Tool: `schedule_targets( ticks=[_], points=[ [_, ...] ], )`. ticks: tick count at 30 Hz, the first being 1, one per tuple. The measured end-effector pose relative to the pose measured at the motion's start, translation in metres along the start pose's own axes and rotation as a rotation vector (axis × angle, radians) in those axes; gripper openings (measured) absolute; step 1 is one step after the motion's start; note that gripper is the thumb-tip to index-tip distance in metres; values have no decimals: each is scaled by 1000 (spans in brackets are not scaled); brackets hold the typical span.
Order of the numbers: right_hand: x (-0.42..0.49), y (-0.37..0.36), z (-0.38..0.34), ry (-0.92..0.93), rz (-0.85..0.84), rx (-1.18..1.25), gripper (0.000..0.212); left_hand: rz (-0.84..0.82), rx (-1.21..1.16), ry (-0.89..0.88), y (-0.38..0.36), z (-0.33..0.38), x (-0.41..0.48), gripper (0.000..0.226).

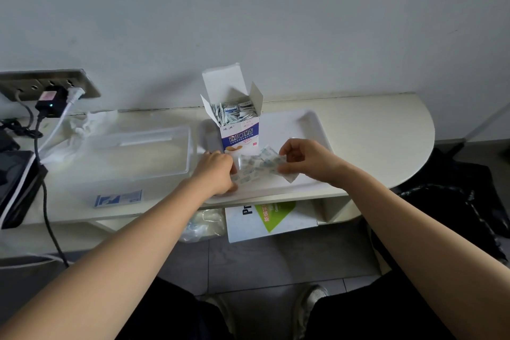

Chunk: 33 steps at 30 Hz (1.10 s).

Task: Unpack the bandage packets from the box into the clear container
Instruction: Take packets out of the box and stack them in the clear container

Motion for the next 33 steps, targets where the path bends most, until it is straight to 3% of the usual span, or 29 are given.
schedule_targets(
  ticks=[7, 13, 15, 19, 24, 29, 33],
  points=[
    [4, -10, -1, 92, -20, -347, 27, 77, -334, 13, 4, -4, 3, 14],
    [10, -24, -7, 187, 126, -490, 16, 32, -507, -24, 5, 12, 2, 34],
    [12, -28, -9, 204, 161, -524, 17, 41, -469, -55, 3, 15, -2, 38],
    [11, -32, -9, 244, 164, -602, 36, 162, -252, -200, 3, 23, -10, 7],
    [7, -28, -19, 358, 231, -679, 14, 290, -279, -237, 12, 25, -13, 12],
    [9, -26, -3, 173, 164, -692, 21, 295, -245, -187, 2, 16, -13, 24],
    [8, -19, 3, 136, 204, -571, 15, 290, -244, -116, -2, 5, -14, 20]
  ],
)
Point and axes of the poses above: each hand's wrist, its own x-axis towards the middle knuckle, its own y-axis out of the back of the hand, z = x × y, the point moved 6 cm from there along x, towards the middle knuckle, and after that the axes turned 3 degrees about -z, right-handed, at the moved point
